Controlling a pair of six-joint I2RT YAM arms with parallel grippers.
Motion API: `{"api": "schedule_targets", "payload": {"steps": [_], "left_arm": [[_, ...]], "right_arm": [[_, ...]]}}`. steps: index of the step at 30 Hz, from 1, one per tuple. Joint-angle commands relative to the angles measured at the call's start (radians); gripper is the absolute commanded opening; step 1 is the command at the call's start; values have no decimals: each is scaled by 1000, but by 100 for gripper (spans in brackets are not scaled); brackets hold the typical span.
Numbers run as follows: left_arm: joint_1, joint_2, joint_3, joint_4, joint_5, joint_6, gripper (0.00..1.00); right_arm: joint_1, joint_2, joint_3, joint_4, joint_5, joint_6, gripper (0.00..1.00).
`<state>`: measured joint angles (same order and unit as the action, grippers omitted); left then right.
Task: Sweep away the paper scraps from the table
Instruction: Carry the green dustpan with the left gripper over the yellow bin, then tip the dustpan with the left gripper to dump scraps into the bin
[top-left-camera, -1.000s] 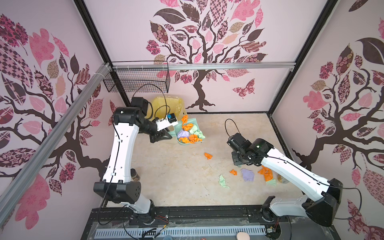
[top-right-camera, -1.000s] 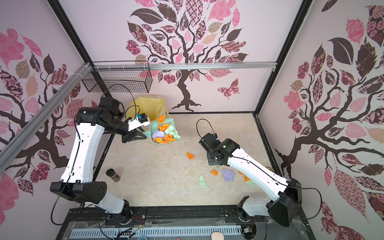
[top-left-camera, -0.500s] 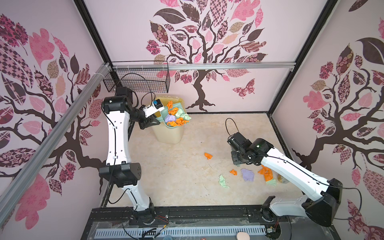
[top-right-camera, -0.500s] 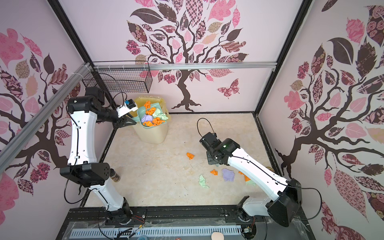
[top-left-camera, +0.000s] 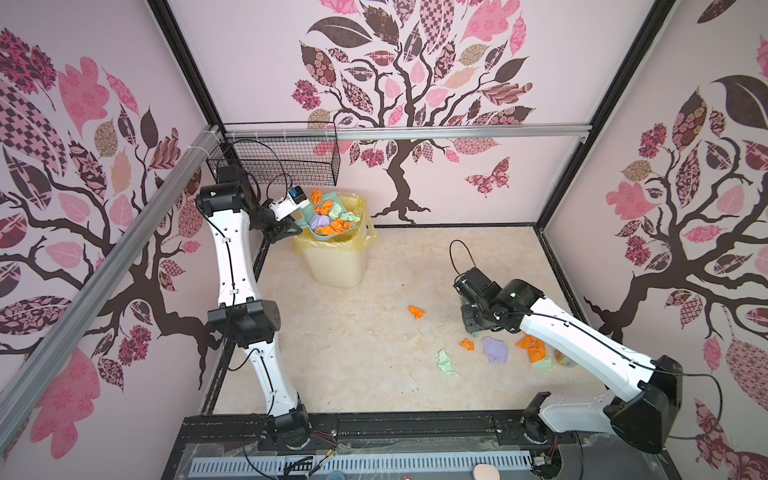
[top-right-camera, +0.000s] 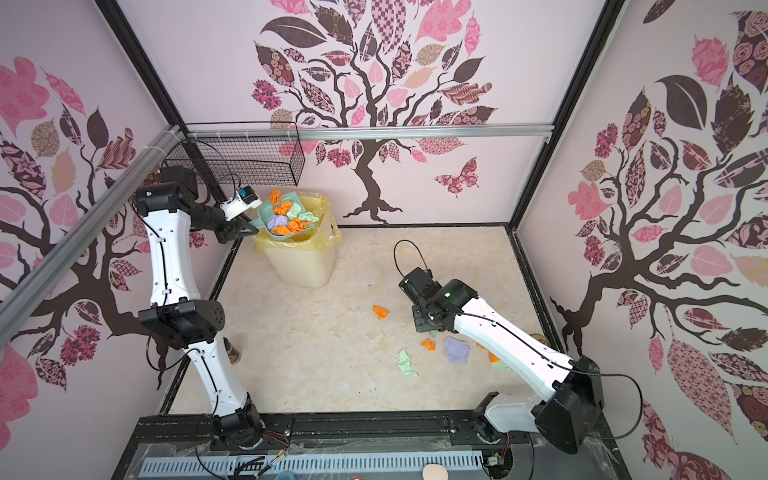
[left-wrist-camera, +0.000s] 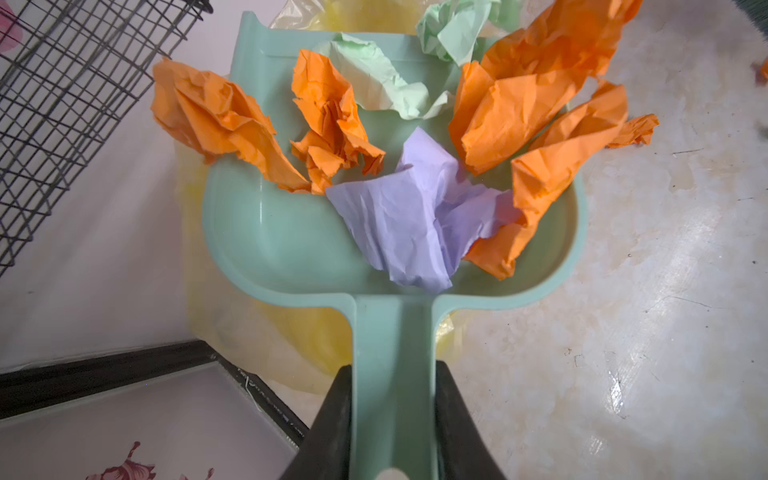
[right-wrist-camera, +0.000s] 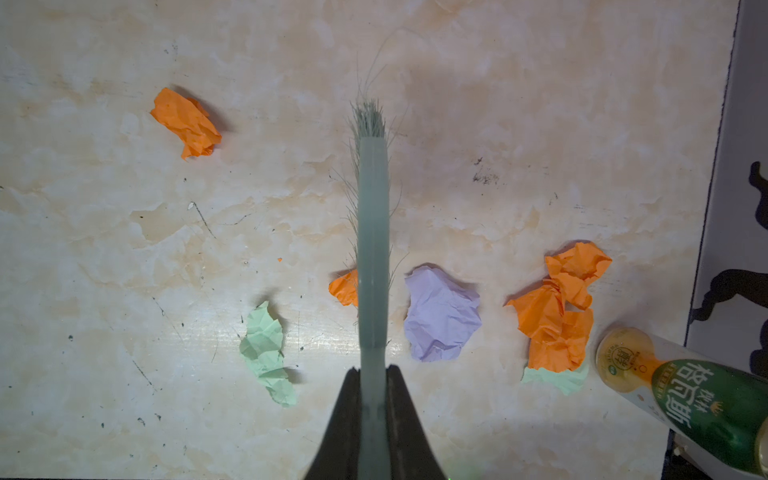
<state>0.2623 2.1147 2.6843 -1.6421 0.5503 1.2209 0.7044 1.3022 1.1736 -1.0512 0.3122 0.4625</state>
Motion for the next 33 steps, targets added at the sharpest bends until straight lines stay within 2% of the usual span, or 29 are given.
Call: {"api": "schedule_targets", "payload": {"steps": [1, 6, 10, 17, 20, 27, 33], "left_arm": [[-1, 21, 86, -147, -53, 8, 0], [-12, 1, 64, -32, -192, 43, 0], [-52, -27, 25, 66, -346, 119, 0], [-119, -52, 13, 219, -540, 250, 0], [-146, -75, -13, 263, -585, 297, 0], [-181, -192, -198, 447, -658, 390, 0], [-180, -218, -191, 475, -658, 397, 0]], "right_arm": [[-4, 9, -4, -2, 5, -13, 0], [-4, 17, -14, 14, -8, -14, 0], [-3, 23, -18, 28, -22, -13, 0], [-5, 13, -32, 34, -30, -9, 0], [-4, 0, -45, 35, -26, -7, 0], [-4, -12, -61, 42, -23, -8, 0], [-3, 0, -59, 58, -33, -12, 0]]}}
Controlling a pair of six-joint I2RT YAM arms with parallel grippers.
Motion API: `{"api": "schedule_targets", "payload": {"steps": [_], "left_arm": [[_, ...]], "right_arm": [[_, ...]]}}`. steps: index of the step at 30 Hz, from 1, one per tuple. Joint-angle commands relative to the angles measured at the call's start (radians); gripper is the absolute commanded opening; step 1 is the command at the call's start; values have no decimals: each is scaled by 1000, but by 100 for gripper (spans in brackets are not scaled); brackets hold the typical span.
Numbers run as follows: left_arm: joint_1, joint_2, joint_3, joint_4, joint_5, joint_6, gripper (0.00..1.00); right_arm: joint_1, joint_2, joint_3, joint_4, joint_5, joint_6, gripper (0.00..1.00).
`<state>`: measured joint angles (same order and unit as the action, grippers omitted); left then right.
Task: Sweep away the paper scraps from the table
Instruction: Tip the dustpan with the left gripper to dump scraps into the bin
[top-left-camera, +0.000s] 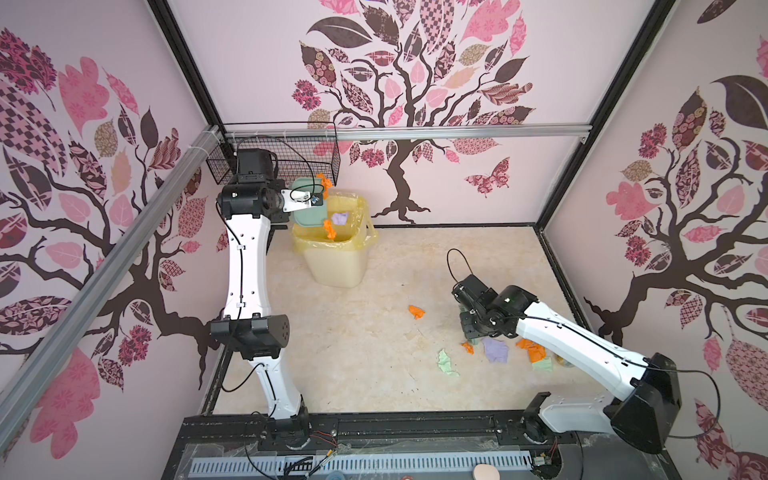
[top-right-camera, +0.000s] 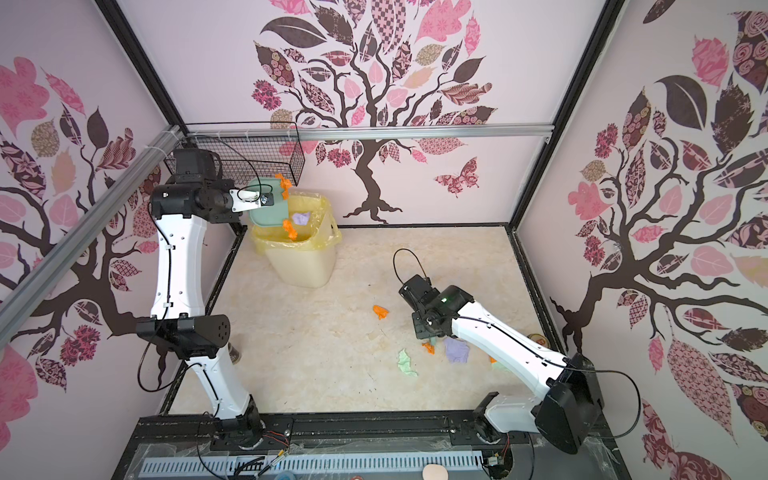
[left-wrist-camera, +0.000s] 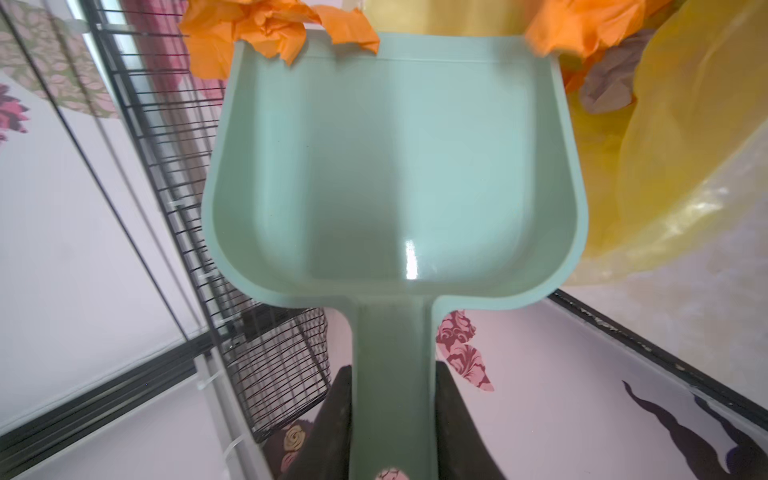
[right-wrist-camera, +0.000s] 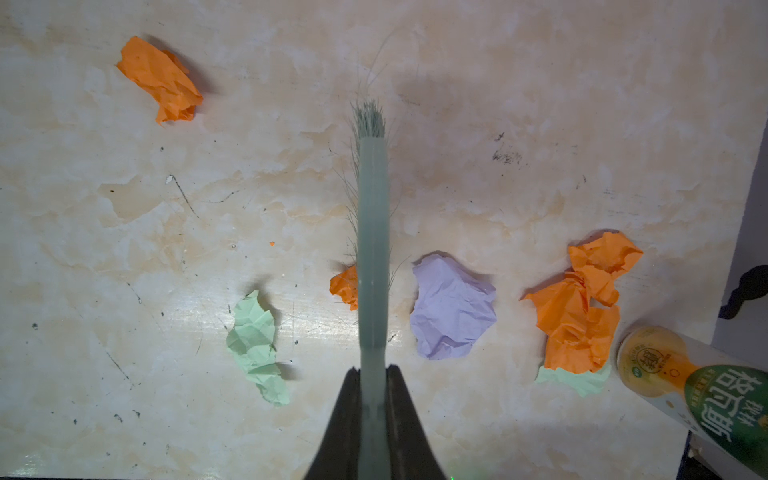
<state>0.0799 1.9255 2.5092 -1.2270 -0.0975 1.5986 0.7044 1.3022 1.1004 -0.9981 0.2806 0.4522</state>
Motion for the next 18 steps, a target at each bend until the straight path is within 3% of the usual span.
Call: {"api": "schedule_targets", "payload": {"steps": [1, 8, 13, 18], "left_arm": [[2, -34, -15, 64, -9, 20, 0], [3, -94, -64, 63, -21, 55, 0], [1, -183, -249, 112, -46, 133, 0], [2, -224, -304, 120, -41, 143, 0]], "right_arm": [[-3, 2, 16, 7, -4, -3, 0], [-5, 2, 31, -6, 12, -6, 0], [-4, 7, 42, -7, 11, -7, 0], [-3, 11, 42, -2, 5, -4, 0]]}}
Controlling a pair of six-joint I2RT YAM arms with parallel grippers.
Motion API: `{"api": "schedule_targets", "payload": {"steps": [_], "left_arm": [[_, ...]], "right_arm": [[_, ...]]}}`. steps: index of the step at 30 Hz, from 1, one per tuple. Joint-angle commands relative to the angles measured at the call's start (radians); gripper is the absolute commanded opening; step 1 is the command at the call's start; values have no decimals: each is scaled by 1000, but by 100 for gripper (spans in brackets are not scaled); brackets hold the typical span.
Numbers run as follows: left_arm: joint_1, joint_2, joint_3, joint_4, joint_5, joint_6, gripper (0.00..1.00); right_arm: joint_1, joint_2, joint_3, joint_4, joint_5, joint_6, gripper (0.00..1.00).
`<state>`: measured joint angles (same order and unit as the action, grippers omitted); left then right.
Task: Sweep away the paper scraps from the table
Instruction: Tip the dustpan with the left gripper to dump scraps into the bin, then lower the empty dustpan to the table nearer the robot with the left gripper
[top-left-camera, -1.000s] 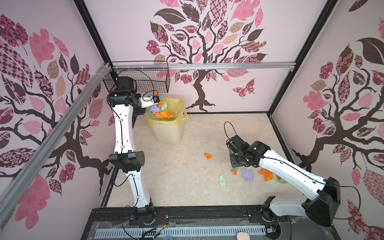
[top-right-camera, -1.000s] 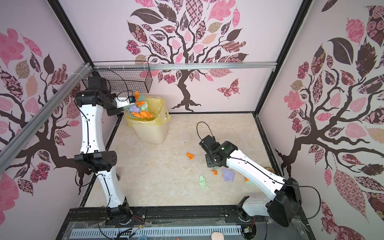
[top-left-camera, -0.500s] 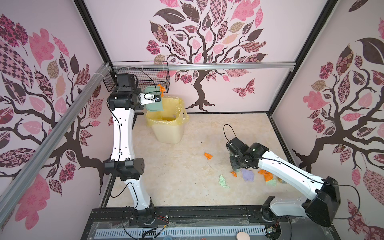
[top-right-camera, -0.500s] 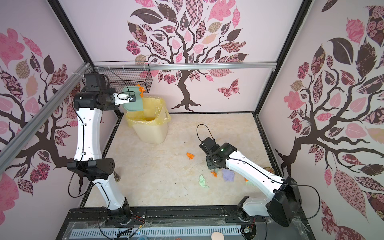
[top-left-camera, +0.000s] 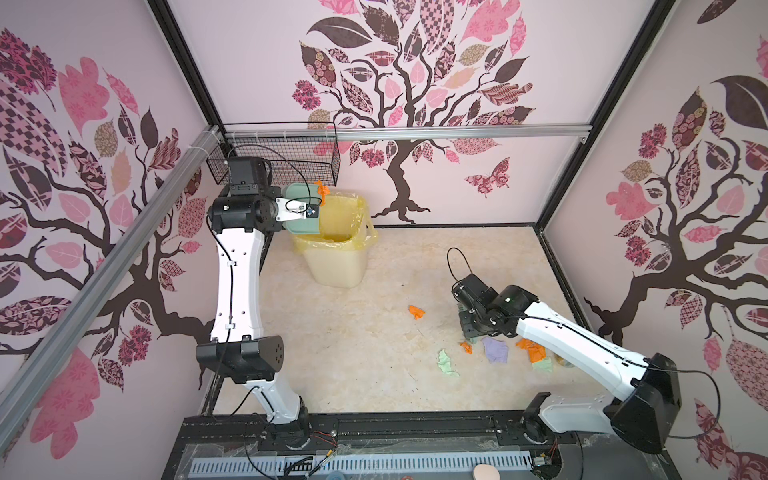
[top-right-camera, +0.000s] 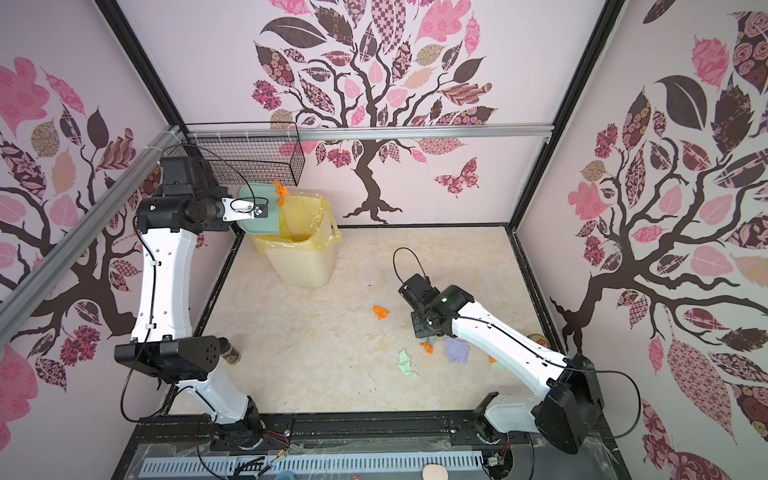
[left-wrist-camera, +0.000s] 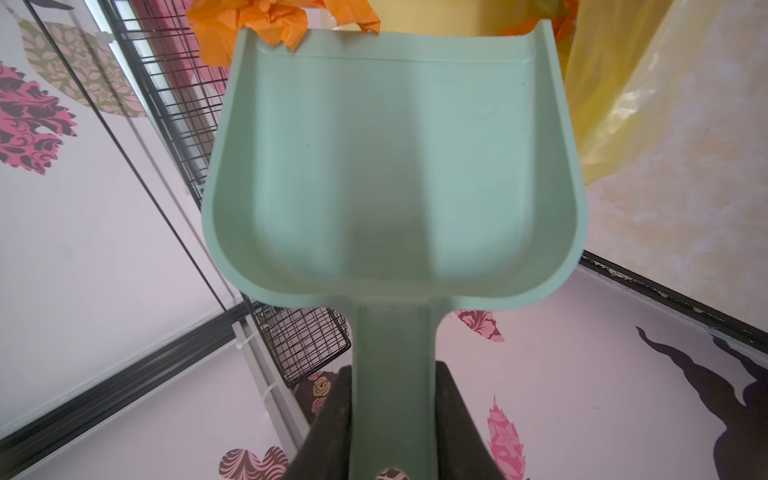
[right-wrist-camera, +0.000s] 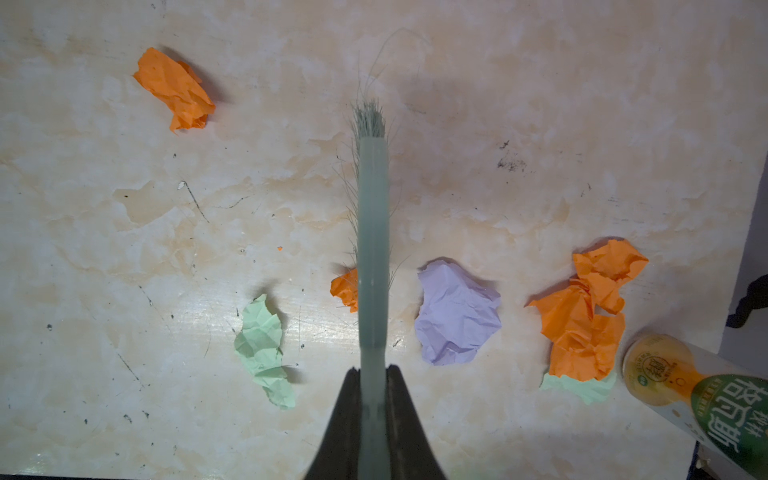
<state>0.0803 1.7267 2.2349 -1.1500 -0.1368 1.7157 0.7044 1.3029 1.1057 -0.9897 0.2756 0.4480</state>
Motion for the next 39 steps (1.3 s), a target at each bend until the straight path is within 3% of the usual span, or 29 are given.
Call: {"api": "schedule_targets", "payload": {"steps": [1, 7, 13, 20, 31, 39], "left_arm": [[1, -28, -38, 54, -1, 32, 0], [-1, -28, -9, 61, -3, 69, 0], [-1, -64, -62, 97, -23, 198, 0], [0, -34, 51, 78, -22, 263, 0], [-10, -81, -94, 233, 6, 431, 0], [-62, -47, -35, 243, -15, 504, 0]], "right_arm": [[-4, 9, 38, -10, 9, 0, 0], [-4, 5, 36, -11, 10, -3, 0], [-4, -8, 17, -6, 5, -2, 0], [-4, -23, -9, 20, -5, 1, 0], [-4, -40, -38, 46, -5, -9, 0], [-3, -54, -85, 81, -10, -9, 0]]}}
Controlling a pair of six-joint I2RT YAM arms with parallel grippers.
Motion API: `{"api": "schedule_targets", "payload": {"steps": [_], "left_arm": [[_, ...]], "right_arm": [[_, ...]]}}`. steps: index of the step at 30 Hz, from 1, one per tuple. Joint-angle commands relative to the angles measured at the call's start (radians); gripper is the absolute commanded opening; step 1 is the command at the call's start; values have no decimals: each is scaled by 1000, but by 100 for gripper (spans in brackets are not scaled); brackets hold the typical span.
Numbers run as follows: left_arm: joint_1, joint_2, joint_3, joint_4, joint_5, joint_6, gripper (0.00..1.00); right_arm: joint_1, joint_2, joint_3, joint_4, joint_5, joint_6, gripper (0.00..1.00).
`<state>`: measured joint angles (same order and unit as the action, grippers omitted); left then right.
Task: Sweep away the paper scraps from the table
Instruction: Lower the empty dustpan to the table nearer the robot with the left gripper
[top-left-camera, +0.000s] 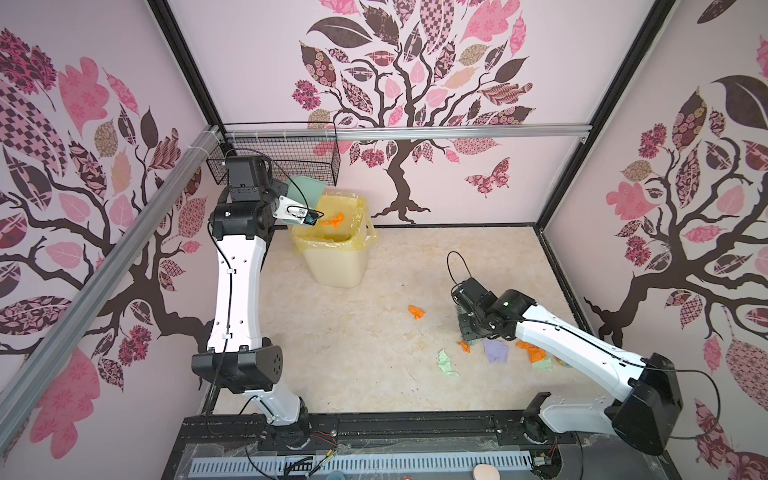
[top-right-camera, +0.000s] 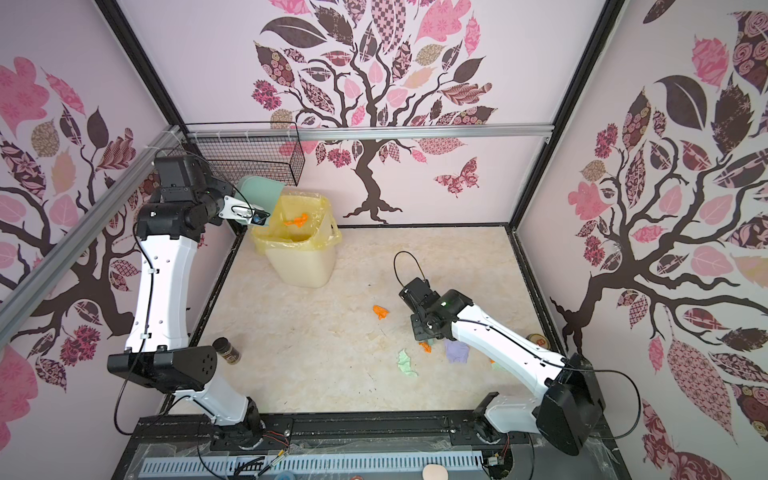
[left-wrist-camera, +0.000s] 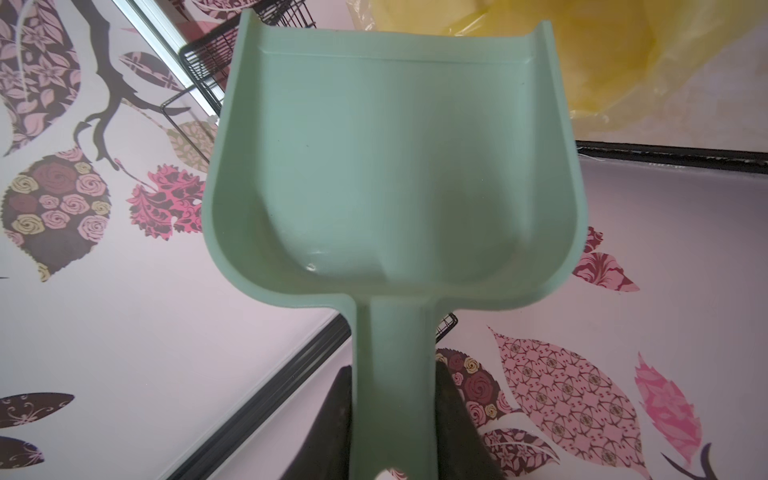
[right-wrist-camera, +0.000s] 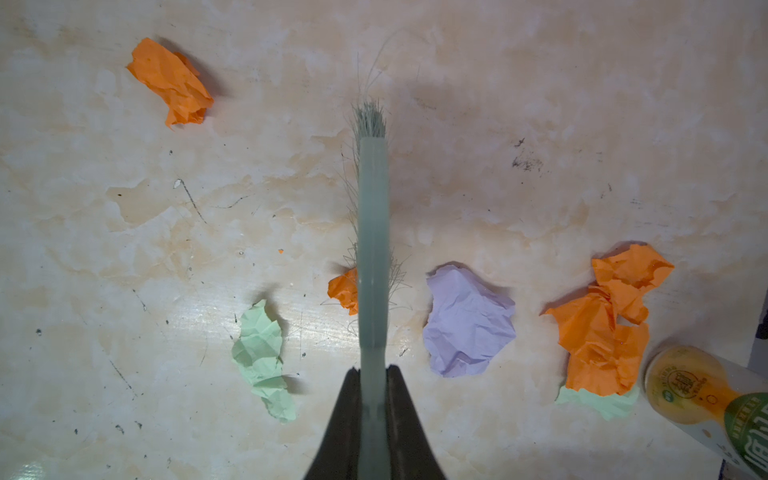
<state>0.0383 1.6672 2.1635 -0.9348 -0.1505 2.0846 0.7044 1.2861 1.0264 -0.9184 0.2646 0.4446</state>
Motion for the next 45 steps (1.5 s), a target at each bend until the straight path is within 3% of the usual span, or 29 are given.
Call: {"api": "schedule_targets", "payload": {"steps": [1, 5, 9, 12, 15, 25, 29, 33, 36, 45], "left_arm": [[-27, 12, 42, 26, -4, 132, 0], [-48, 41, 137, -30, 7, 44, 0], [-48, 95, 367, -187, 62, -167, 0], [-44, 44, 386, -254, 116, -297, 0], [-44, -103, 202, -210, 164, -400, 0], [-46, -551, -489, -164, 348, -707, 0], [-49, -662, -694, -145, 426, -831, 0], [-48, -736, -884, -120, 493, -933, 0], [-49, -773, -1008, -88, 509, -973, 0], [-49, -761, -1177, -10, 524, -996, 0]], "right_arm": [[-3, -38, -8, 12, -1, -6, 0], [-4, -38, -6, 14, 5, -10, 0], [-4, -44, 49, 13, 34, -55, 0], [-3, -28, 129, 0, 52, -92, 0], [-4, 4, 228, 5, 3, -101, 0], [-11, 182, 343, 329, -426, 23, 0], [-33, 279, 319, 493, -542, 112, 0], [-124, 333, 207, 705, -676, 247, 0], [-181, 347, 137, 768, -691, 293, 0], [-194, 319, 20, 650, -682, 206, 0]]}}
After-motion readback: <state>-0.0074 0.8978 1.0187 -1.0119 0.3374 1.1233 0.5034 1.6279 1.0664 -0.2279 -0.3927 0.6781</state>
